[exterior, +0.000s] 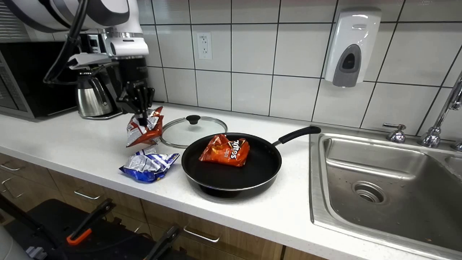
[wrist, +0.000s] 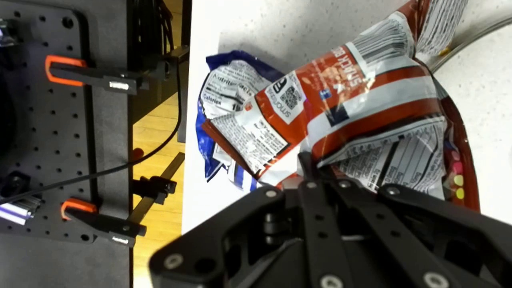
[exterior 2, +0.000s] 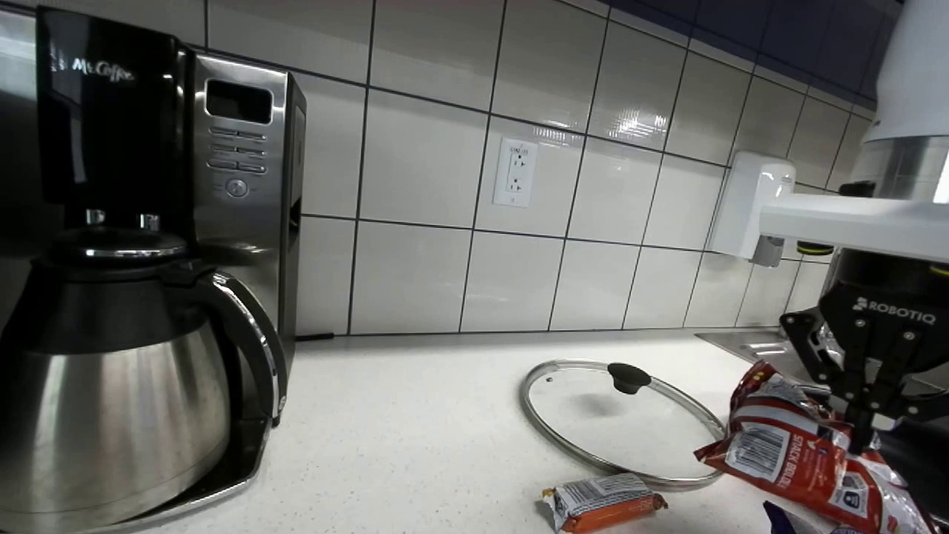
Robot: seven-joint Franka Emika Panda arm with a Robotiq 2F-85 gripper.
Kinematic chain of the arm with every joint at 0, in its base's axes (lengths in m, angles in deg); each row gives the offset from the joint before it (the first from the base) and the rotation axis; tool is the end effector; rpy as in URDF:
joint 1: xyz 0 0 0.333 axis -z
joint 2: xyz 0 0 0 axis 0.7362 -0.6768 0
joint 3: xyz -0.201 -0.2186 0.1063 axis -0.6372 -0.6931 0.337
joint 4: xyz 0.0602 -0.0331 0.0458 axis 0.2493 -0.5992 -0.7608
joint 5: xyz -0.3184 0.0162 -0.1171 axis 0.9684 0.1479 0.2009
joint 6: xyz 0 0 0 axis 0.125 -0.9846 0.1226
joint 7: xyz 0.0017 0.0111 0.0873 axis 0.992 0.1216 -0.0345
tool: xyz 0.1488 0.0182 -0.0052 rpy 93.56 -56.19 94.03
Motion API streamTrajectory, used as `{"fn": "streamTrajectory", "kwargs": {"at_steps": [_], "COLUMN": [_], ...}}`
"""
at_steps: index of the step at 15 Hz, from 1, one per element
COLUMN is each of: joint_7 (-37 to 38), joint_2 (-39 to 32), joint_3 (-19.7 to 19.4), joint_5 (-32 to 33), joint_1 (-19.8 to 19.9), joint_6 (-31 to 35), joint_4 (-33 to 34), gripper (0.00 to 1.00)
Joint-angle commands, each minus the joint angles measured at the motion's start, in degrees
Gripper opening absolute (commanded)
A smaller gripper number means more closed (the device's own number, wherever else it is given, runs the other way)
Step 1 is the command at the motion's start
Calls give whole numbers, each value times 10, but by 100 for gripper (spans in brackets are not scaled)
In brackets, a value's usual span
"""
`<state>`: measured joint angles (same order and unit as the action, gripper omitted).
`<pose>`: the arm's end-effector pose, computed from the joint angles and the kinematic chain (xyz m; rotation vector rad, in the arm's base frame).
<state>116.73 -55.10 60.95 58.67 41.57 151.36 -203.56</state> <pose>0.3512 0.0777 0.3116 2.4239 -1.9286 0.0218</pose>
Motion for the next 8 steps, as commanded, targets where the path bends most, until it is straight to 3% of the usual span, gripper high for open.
{"fn": "streamTrajectory", "kwargs": {"at_steps": [1,8], "joint_7": [-39,-108], "joint_2": [65,102], "joint_3": [-13,-59], "joint_5": [19,47], "joint_1": [42,128], "joint_6": [-8,-12], "joint_4": [-39,-56], "gripper": [0,0]}}
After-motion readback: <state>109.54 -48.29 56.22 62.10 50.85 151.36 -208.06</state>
